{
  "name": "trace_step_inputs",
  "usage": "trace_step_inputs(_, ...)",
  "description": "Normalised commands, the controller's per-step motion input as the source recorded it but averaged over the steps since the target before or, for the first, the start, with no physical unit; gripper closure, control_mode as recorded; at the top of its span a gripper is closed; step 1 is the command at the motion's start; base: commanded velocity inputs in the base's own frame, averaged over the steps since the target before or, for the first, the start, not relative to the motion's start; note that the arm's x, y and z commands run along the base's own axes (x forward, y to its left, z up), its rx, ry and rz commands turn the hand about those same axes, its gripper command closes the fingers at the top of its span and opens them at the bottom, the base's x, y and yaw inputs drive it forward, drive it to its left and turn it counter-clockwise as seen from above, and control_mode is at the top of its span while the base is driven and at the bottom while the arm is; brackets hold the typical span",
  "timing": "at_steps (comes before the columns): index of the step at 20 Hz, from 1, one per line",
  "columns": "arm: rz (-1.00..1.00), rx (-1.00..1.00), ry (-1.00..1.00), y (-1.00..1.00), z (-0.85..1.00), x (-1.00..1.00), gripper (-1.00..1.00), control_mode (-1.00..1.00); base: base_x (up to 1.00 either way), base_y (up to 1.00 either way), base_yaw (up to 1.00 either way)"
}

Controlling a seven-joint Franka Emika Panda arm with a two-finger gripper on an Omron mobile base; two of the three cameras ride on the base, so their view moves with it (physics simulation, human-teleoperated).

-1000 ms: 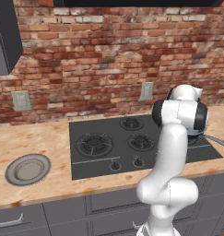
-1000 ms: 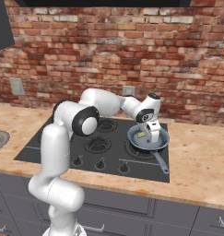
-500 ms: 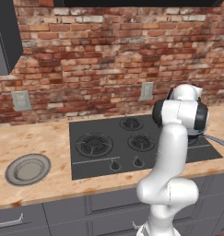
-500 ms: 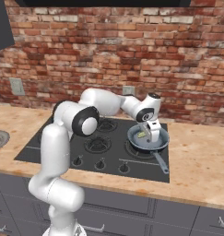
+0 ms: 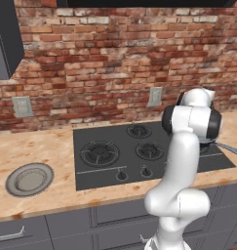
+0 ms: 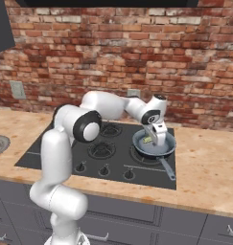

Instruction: Pick up the butter stick and place it in the pan. Then turn on the burner for the pan.

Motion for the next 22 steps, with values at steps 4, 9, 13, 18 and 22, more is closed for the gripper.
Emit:
trace_step_inputs(4,0.00,-0.05,-0.05,0.26,0.17,-0.22,-1.00,-1.00,0.00,0.00,0.00)
trace_step_inputs(9,0.01,-0.09,-0.09,0.33,0.33,-0.40,-1.00,-1.00,0.00,0.00,0.00)
trace_step_inputs(13,0.00,-0.06,-0.09,0.24,0.33,-0.49,-1.00,-1.00,0.00,0.00,0.00)
trace_step_inputs(18,0.02,-0.06,-0.11,0.26,0.25,-0.64,-1.00,-1.00,0.00,0.00,0.00)
trace_step_inputs(22,0.10,-0.06,-0.05,0.35,0.05,-0.73,-1.00,-1.00,0.00,0.00,0.00)
